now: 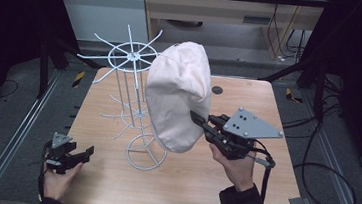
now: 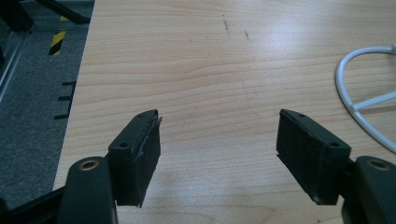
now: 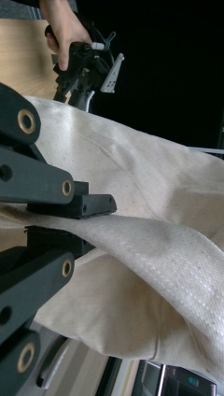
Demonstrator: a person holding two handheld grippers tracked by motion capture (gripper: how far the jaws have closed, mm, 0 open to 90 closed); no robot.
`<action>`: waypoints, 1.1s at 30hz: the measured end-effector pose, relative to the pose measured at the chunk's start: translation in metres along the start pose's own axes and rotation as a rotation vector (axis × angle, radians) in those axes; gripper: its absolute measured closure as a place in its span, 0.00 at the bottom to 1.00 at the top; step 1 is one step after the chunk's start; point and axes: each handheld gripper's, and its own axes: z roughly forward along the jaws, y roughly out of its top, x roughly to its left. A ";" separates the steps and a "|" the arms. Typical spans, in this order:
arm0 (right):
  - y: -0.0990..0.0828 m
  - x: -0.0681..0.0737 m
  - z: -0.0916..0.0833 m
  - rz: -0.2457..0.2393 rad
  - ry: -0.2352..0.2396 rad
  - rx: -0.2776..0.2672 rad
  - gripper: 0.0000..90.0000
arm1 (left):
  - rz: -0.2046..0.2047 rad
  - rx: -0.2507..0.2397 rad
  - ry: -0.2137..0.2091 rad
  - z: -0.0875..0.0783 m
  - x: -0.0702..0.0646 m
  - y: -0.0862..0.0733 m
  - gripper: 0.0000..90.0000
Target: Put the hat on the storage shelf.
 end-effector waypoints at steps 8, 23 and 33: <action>-0.007 0.000 0.008 0.022 -0.007 0.037 0.93 | -0.002 0.002 0.000 0.000 0.000 0.000 0.34; -0.012 -0.001 0.013 0.035 -0.026 0.067 0.82 | -0.001 0.001 0.000 0.000 0.000 0.000 0.34; -0.014 -0.004 0.010 0.058 -0.057 0.065 0.68 | 0.001 0.002 0.000 0.000 0.000 0.000 0.34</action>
